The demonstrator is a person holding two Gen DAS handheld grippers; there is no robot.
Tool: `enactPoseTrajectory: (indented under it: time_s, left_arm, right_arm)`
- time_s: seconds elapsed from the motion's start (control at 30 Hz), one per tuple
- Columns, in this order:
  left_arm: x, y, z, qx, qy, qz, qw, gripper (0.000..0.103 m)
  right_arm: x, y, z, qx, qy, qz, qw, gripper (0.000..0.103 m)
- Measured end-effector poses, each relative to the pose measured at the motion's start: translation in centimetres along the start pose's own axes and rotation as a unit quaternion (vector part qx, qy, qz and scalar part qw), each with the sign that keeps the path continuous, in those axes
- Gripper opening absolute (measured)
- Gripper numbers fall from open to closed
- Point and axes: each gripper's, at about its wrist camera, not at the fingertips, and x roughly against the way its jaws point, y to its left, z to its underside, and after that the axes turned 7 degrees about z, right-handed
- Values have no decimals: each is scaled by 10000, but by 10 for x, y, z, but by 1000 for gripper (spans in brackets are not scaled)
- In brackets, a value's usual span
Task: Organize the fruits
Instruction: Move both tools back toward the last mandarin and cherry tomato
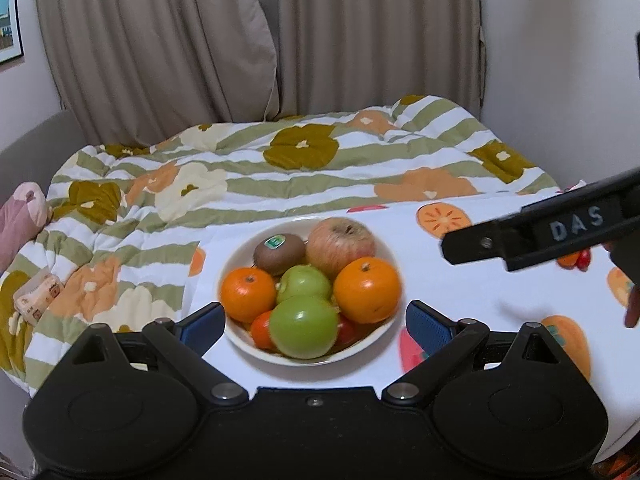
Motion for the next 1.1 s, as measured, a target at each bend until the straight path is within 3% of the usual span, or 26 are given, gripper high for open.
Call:
enactPoseTrajectory:
  time_s: [0.6,0.83,1.1]
  left_arm:
    - [4,-114,-30,-404,-169,431,9981,99]
    - [-17,-155,-41,-557,-176,695,9959,99]
    - [-60,-181,-57,-612,22,1041,9927,99]
  right_arm:
    - [87,-134,37,-341,-431,901,9944,103]
    - [92,-184,47,-312,-326,1175,9920,103]
    - [67,-227,64,-91,112,1445,9894,103]
